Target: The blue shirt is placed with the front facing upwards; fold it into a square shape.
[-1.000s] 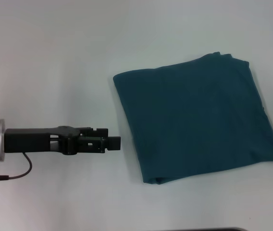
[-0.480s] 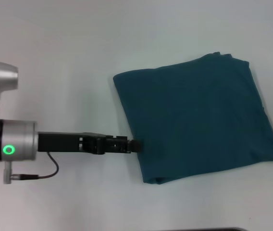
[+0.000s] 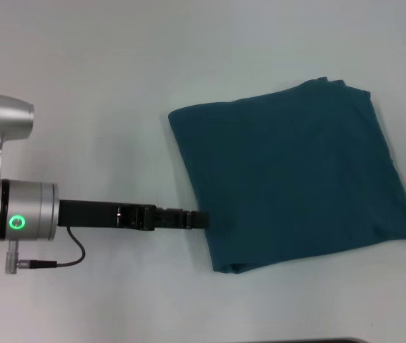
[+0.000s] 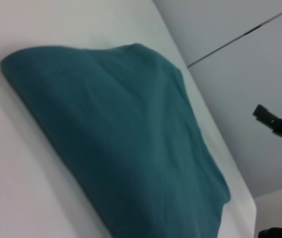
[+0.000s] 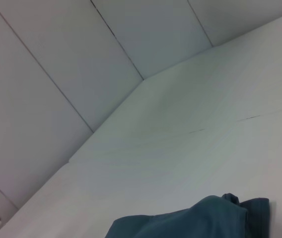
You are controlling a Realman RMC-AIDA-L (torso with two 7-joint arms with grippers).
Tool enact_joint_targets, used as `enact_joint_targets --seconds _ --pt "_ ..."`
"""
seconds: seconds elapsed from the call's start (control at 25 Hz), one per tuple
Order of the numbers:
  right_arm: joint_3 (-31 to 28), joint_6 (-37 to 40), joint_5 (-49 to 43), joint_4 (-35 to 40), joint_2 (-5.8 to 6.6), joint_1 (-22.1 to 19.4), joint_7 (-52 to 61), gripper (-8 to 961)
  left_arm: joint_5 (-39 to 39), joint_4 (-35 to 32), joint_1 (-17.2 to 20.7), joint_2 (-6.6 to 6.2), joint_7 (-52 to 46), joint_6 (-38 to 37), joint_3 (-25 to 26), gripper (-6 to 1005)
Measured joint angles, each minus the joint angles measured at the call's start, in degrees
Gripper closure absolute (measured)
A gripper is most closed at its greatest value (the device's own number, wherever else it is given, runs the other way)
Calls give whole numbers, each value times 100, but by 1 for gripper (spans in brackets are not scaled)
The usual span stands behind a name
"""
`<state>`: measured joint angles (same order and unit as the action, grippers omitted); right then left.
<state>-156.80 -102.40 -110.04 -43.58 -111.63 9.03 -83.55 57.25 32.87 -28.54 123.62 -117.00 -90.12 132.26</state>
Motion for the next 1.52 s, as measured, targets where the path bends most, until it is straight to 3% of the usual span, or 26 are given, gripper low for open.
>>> enact_joint_targets --seconds 1.52 --pt "-158 -149 1 -28 -11 -103 33 72 -68 -371 -502 47 -288 366 -600 62"
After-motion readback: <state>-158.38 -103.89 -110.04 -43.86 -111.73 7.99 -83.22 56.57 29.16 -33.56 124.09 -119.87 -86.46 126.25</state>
